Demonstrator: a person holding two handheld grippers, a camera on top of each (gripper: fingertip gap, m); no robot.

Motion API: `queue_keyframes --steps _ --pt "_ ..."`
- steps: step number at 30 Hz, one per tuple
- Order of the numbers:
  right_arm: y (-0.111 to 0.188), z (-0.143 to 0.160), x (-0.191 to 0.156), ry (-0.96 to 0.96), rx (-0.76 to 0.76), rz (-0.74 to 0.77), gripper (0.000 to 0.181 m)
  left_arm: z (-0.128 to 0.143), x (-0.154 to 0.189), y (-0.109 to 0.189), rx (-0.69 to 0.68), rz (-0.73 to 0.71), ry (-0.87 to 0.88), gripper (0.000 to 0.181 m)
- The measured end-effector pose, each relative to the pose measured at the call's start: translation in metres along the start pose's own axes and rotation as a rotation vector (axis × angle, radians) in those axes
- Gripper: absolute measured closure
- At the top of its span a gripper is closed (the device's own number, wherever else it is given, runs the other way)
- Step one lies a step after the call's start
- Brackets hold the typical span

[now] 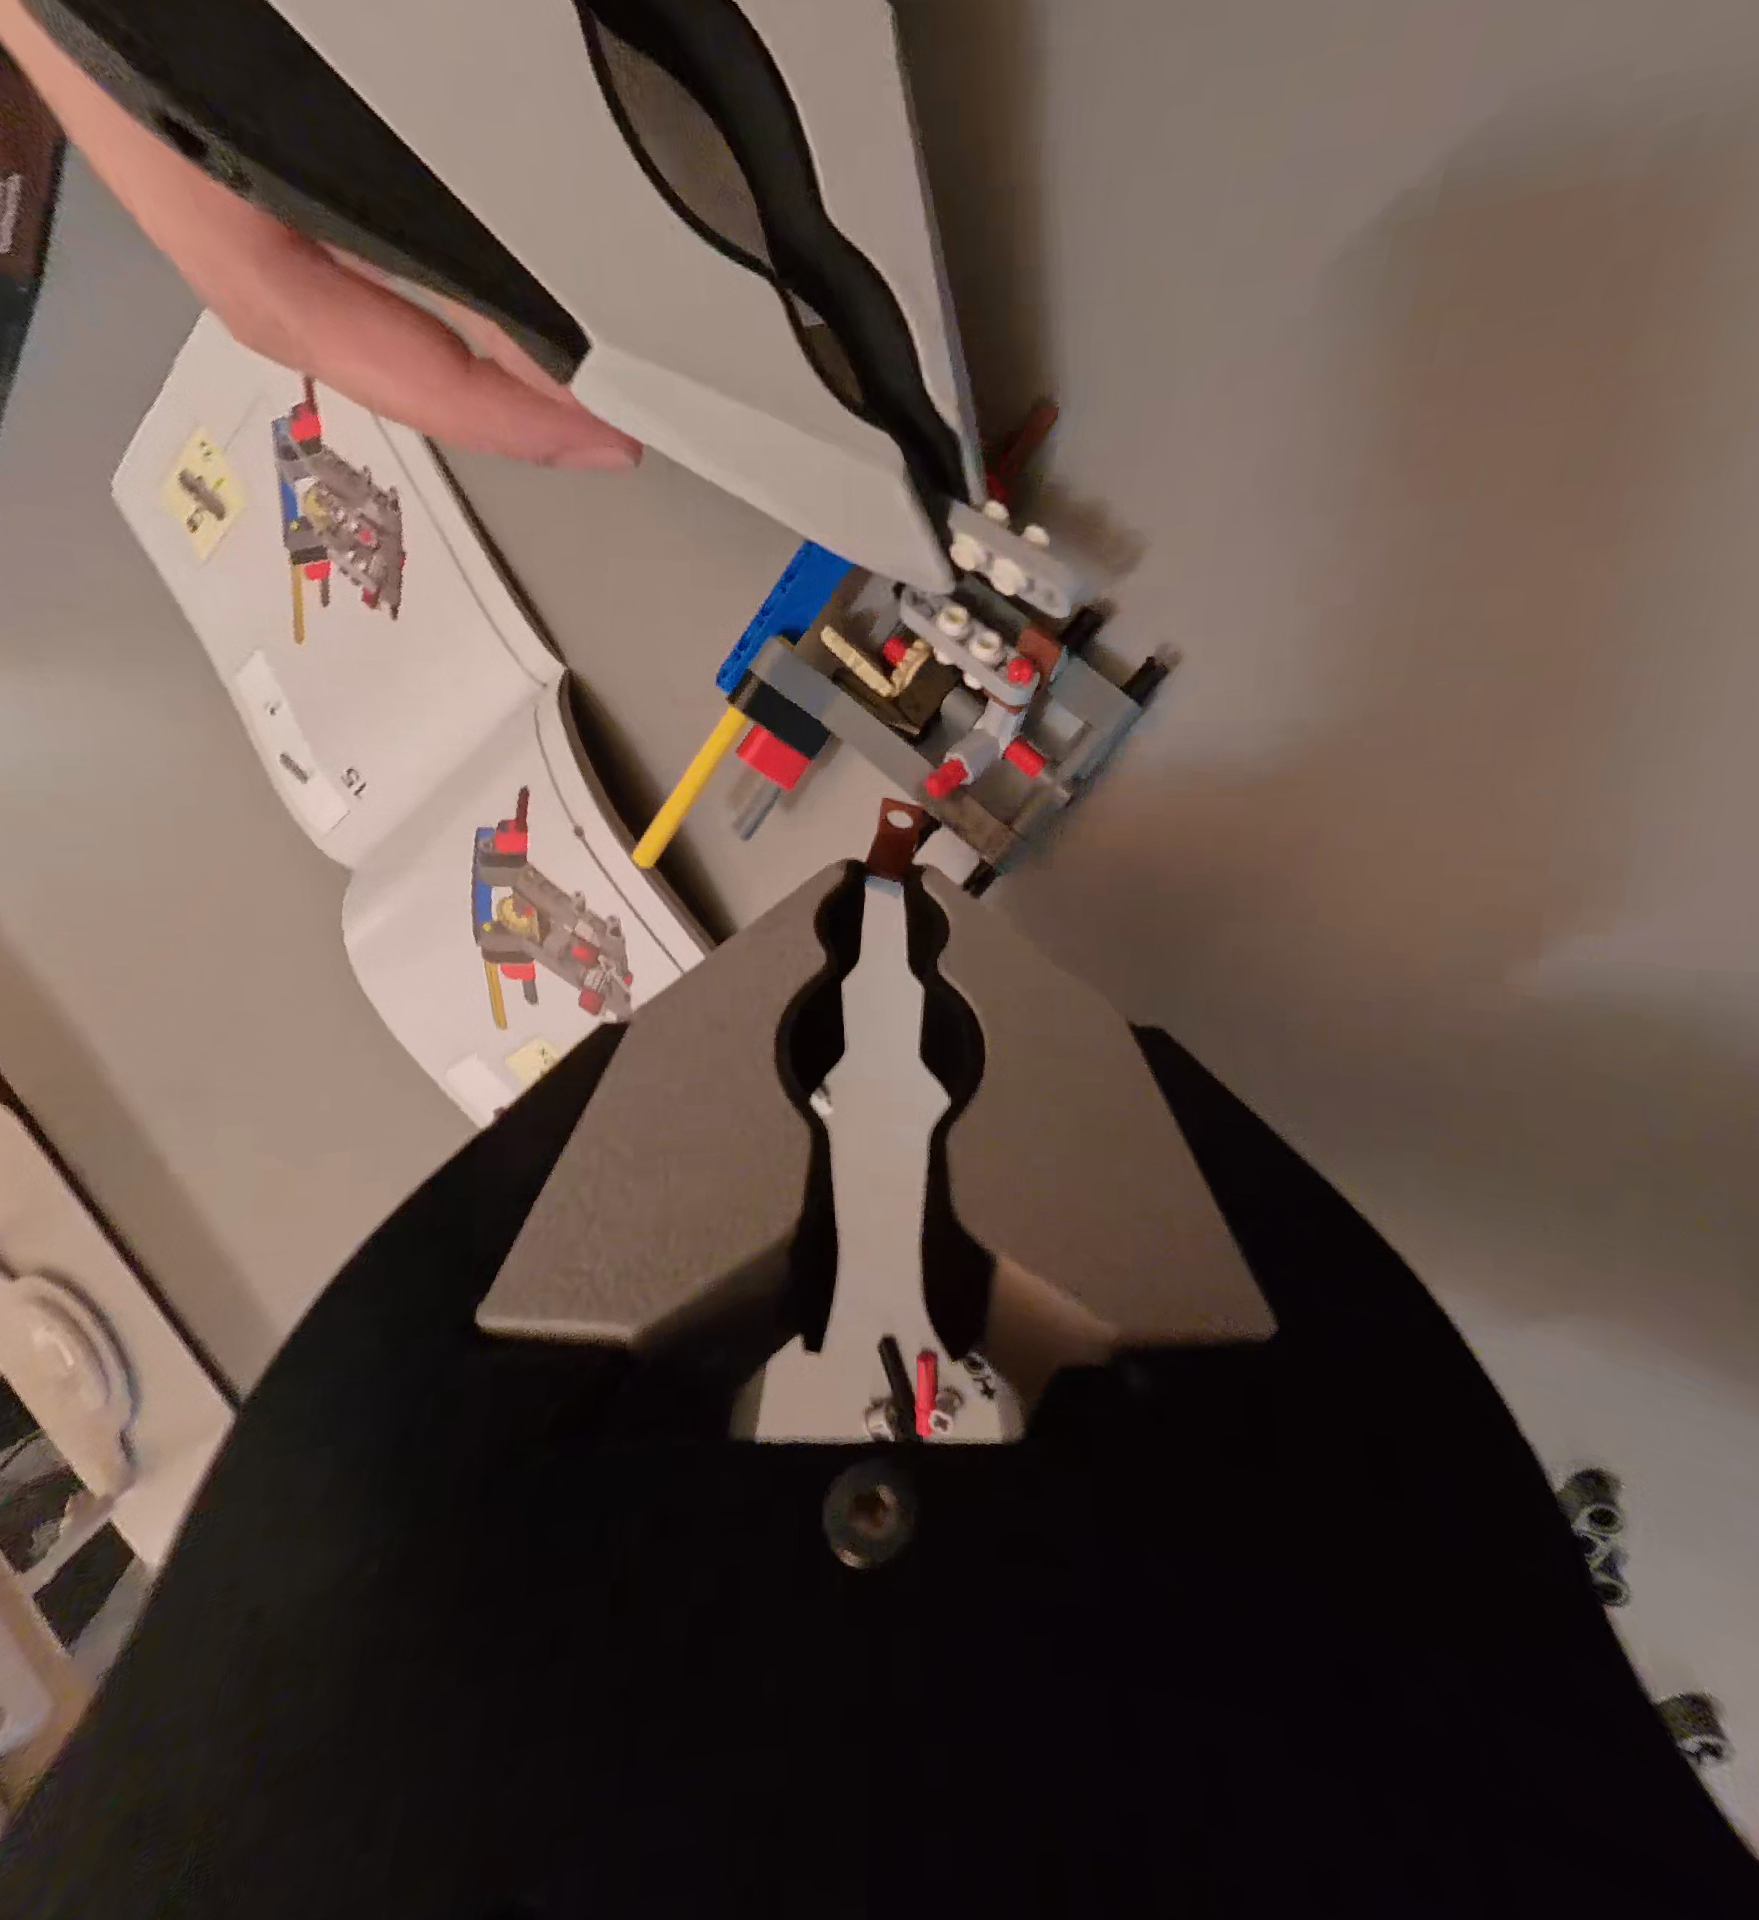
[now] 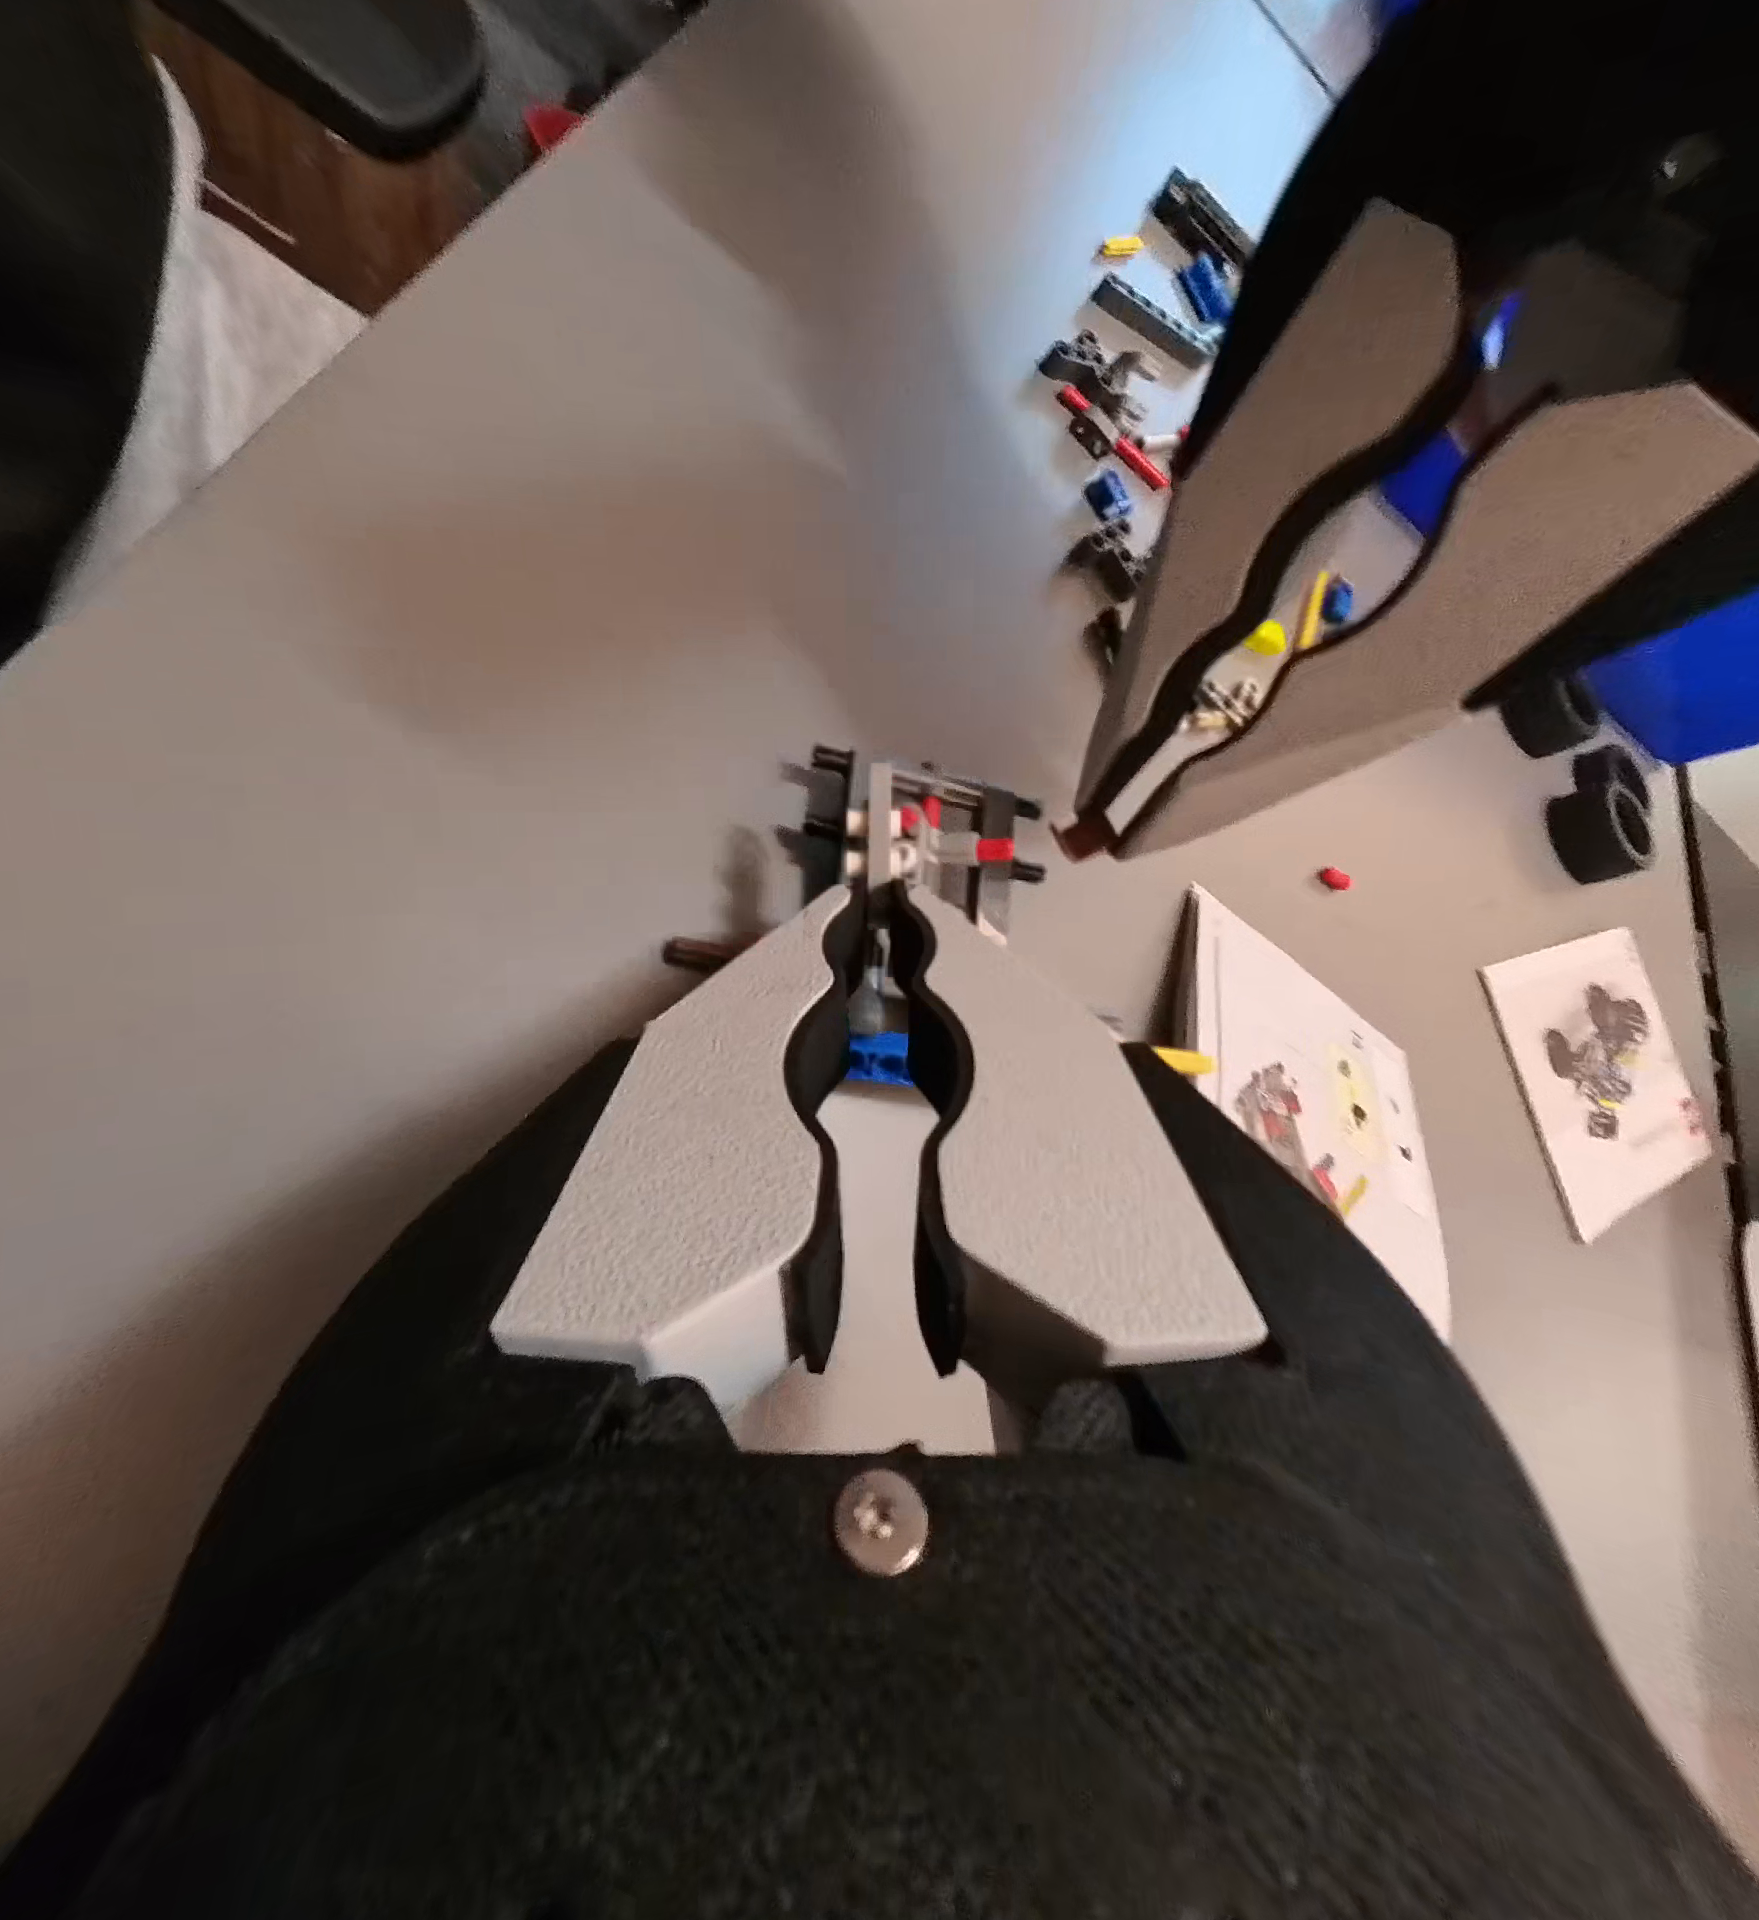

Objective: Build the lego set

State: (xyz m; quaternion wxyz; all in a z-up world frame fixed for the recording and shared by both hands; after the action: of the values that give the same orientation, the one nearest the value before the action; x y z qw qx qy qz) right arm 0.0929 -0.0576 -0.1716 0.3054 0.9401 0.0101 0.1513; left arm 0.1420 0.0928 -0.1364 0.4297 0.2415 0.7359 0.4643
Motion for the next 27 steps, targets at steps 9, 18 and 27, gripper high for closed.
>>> queue_keyframes --steps 9,18,27 --pt "-0.010 -0.008 -0.011 0.064 -0.011 0.017 0.181 -0.006 -0.006 -0.008 -0.046 0.099 -0.100 0.176" --pt "-0.029 -0.024 -0.045 0.048 -0.103 0.096 0.180 -0.005 -0.004 -0.004 -0.039 0.054 -0.060 0.176" --pt "-0.040 -0.020 -0.052 0.073 -0.103 0.192 0.180 -0.008 -0.001 0.001 -0.029 -0.001 -0.032 0.176"
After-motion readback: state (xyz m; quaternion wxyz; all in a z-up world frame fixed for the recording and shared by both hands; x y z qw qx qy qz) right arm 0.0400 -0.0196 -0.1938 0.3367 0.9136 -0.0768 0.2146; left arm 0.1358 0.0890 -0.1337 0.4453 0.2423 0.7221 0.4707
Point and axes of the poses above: each gripper's, where its closed fingertips meet, y back along the fingers, z out of its underside, x = y × z across the jaws, the point moved 10 cm from there along y, back along the fingers, and after that the axes turned 15 degrees about -y, right-handed, at the moved point
